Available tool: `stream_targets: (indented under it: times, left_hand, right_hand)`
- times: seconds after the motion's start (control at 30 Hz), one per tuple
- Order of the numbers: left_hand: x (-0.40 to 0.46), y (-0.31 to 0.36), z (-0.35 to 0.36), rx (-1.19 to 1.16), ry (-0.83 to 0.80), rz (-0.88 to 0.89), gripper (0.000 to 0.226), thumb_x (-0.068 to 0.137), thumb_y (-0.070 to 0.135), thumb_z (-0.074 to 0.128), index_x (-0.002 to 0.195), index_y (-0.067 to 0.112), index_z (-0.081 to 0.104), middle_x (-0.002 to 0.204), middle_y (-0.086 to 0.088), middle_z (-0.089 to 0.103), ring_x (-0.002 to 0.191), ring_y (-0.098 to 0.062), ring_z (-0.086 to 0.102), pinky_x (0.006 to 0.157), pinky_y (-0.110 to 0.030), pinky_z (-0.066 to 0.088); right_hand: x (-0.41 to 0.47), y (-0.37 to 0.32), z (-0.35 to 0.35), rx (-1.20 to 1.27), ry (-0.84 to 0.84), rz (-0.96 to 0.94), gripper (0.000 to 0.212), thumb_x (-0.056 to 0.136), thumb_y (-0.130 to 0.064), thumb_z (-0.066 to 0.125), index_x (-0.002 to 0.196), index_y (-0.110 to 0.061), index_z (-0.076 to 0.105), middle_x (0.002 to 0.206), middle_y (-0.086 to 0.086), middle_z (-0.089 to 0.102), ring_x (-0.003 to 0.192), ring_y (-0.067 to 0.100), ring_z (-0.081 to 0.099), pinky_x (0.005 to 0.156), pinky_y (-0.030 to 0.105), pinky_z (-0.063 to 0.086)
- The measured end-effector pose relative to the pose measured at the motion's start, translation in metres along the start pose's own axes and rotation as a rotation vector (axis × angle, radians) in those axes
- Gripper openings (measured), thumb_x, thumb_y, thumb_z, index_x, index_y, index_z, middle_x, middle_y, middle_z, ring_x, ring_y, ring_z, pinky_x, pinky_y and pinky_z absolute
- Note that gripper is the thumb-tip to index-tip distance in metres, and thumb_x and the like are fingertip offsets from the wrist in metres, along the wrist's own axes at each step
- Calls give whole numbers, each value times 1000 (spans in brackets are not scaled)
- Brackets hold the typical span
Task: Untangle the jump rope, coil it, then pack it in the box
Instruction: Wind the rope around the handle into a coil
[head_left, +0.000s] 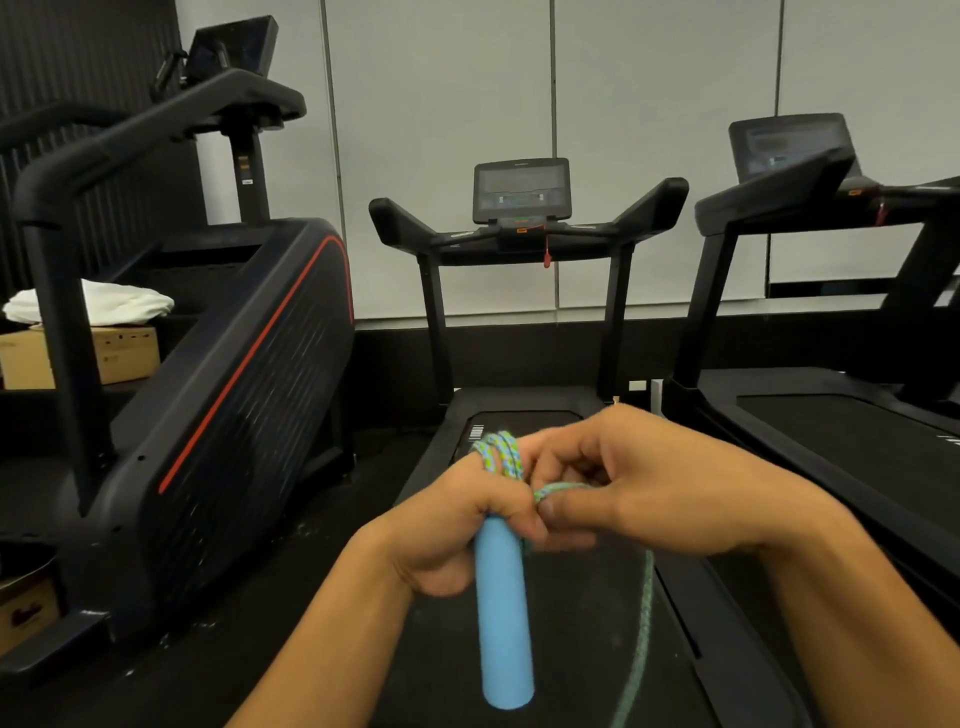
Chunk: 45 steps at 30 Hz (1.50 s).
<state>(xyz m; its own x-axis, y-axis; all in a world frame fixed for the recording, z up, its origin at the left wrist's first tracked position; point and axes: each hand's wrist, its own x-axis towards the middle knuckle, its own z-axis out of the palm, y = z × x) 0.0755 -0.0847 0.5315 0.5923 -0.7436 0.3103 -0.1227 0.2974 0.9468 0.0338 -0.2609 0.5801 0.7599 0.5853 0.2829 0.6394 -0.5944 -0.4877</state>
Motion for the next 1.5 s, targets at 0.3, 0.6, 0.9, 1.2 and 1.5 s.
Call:
stream_targets:
  times: [0.3, 0.6, 0.9, 1.2, 1.5]
  left_hand:
    - [0, -8, 6, 98, -70, -163, 41, 81, -3, 54, 121, -2, 58, 99, -23, 62, 90, -33, 67, 88, -46, 56]
    - [5, -16, 14, 41, -175, -58, 40, 80, -4, 56, 119, 1, 58, 105, -15, 69, 101, -29, 69, 100, -45, 47]
    - [10, -16, 13, -83, -324, -131, 76, 84, 73, 54, 108, 1, 64, 102, -15, 74, 97, -26, 72, 95, -42, 51]
    - [13, -6, -1, -245, -179, 241, 84, 80, -8, 50, 158, 13, 25, 158, -27, 34, 145, -44, 36, 123, -60, 14]
    - [-5, 5, -29, -171, -10, 497, 103, 75, -6, 67, 158, 34, 23, 166, -15, 22, 152, -42, 22, 126, -56, 6]
  right_hand:
    - [3, 2, -2, 194, 231, -110, 9, 81, -18, 80, 79, -16, 71, 64, 8, 69, 41, 14, 56, 43, 31, 48]
    - [11, 24, 4, 438, 315, -147, 16, 67, -18, 82, 80, -14, 73, 74, 1, 73, 68, 9, 69, 64, 18, 55]
    - [18, 36, 17, 797, 217, -113, 9, 70, -16, 76, 76, -12, 73, 71, 4, 71, 67, 11, 68, 63, 23, 56]
    - [24, 38, 28, 762, 174, 12, 27, 89, 4, 57, 76, -14, 73, 65, -2, 69, 53, 9, 62, 47, 23, 49]
    - [17, 30, 16, 619, -108, 59, 27, 96, -13, 60, 123, -11, 66, 78, 11, 68, 54, 17, 54, 47, 25, 50]
